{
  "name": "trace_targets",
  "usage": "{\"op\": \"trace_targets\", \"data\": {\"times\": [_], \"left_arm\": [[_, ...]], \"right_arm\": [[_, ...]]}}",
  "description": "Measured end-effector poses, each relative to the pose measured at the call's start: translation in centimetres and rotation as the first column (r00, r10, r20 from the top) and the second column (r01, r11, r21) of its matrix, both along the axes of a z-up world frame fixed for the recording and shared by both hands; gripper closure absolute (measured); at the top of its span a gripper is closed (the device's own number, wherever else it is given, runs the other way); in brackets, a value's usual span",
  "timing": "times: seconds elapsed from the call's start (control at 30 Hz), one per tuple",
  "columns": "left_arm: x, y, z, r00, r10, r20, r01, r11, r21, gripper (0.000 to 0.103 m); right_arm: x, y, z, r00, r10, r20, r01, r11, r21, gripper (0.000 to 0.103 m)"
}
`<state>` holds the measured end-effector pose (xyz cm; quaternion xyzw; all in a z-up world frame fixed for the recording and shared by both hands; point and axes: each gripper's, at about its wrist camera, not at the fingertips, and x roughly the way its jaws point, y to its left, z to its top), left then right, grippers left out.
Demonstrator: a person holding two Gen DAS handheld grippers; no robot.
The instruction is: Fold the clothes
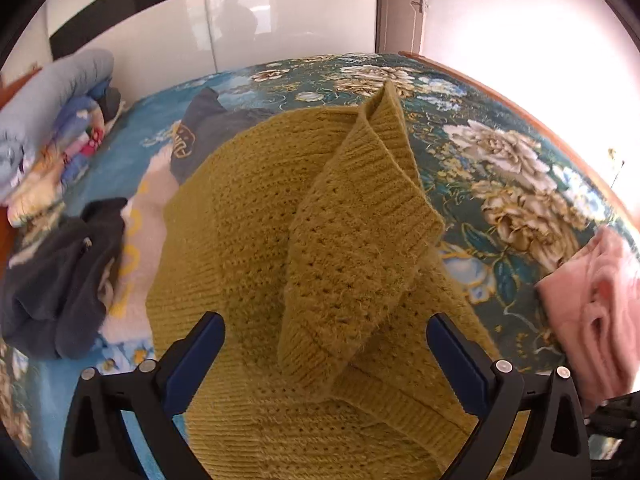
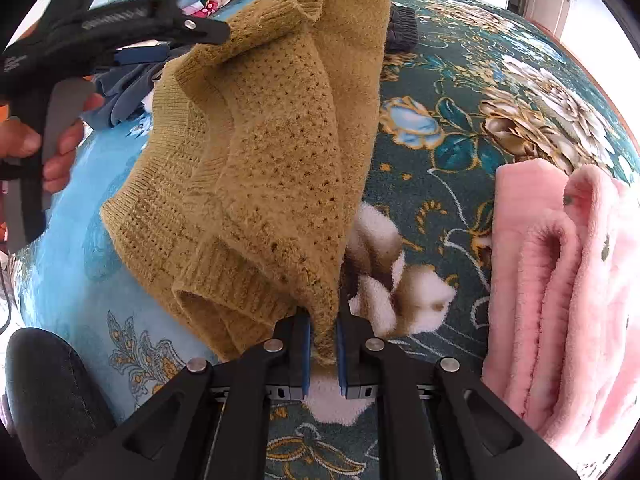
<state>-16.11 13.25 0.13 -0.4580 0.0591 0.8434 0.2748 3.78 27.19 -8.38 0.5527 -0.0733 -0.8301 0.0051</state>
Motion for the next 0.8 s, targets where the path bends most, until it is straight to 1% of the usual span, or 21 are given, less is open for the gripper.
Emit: {"op": "trace_targets", "data": {"times": [0.1,0.13,0.17,0.2,0.23,0.27,0.3,0.37,0.4,0.47,0.5,0.53,0.57,0.63,0.67,0.73,0.8], "left_arm": [[-0.6,0.5,-0.1,0.999,0.022,-0.023,-0.022,0.999,-0.036,0.002],[-0.9,0.6,-0.1,0.999,0.029,-0.031,-0.030,0.998,-0.048,0.007],[-1.1,0.8,-0.1,0.999,0.036,-0.039,-0.038,0.997,-0.060,0.017],[-1.3,1.0,-0.1,0.998,0.042,-0.048,-0.046,0.996,-0.072,0.021],[-1.5,1.1,-0.2,0.997,0.049,-0.056,-0.054,0.995,-0.084,0.032],[-1.7,1.3,-0.2,0.996,0.056,-0.064,-0.062,0.994,-0.096,0.044],[-1.9,1.5,-0.2,0.995,0.062,-0.072,-0.070,0.992,-0.107,0.051],[-2.4,1.8,-0.3,0.993,0.075,-0.089,-0.086,0.988,-0.130,0.084],[-2.8,0.9,0.1,0.993,0.106,-0.051,-0.110,0.991,-0.083,0.091],[-3.8,-1.1,0.8,0.986,0.164,0.036,-0.164,0.986,0.016,0.092],[-4.3,-2.0,1.1,0.979,0.189,0.081,-0.194,0.979,0.064,0.092],[-4.7,-3.3,1.6,0.968,0.217,0.125,-0.232,0.965,0.121,0.093],[-5.0,-4.6,2.2,0.955,0.242,0.170,-0.271,0.946,0.177,0.093],[-5.6,-7.3,3.5,0.925,0.284,0.253,-0.351,0.893,0.281,0.093],[-5.7,-8.4,4.1,0.913,0.297,0.279,-0.379,0.870,0.316,0.094],[-5.5,-10.2,5.8,0.900,0.312,0.305,-0.414,0.832,0.370,0.094],[-4.9,-11.7,7.8,0.896,0.321,0.308,-0.429,0.806,0.408,0.094]], "right_arm": [[0.0,0.2,0.1,1.000,-0.007,0.002,0.007,1.000,-0.014,0.093],[0.1,0.2,0.2,1.000,-0.006,0.001,0.006,1.000,-0.012,0.093],[0.1,0.1,0.3,1.000,-0.004,0.000,0.004,1.000,-0.012,0.093],[0.1,0.0,0.4,1.000,-0.002,-0.001,0.002,1.000,-0.011,0.093],[0.1,0.0,0.5,1.000,0.001,-0.001,-0.001,1.000,-0.007,0.093],[0.1,-0.1,0.6,1.000,0.004,-0.002,-0.004,1.000,-0.004,0.093],[0.1,-0.2,0.7,1.000,0.006,-0.004,-0.006,1.000,-0.003,0.093],[0.1,-0.2,0.9,1.000,0.005,-0.007,-0.005,1.000,-0.003,0.093],[0.0,-0.2,1.1,1.000,0.005,-0.009,-0.005,1.000,-0.001,0.093],[0.0,-0.2,1.7,1.000,0.003,-0.020,-0.003,1.000,0.011,0.093],[0.0,-0.1,2.1,1.000,0.003,-0.029,-0.002,1.000,0.020,0.093],[-0.1,0.0,2.7,0.999,-0.001,-0.040,0.002,0.999,0.033,0.093],[-0.2,0.2,3.3,0.998,-0.007,-0.056,0.009,0.999,0.045,0.093],[-0.5,0.9,5.0,0.995,-0.020,-0.094,0.025,0.998,0.057,0.093],[-0.7,1.1,6.2,0.992,-0.023,-0.123,0.032,0.997,0.065,0.093],[-1.2,1.6,8.6,0.983,-0.026,-0.183,0.044,0.995,0.092,0.093],[-1.7,2.1,11.3,0.968,-0.029,-0.249,0.059,0.992,0.112,0.093]]}}
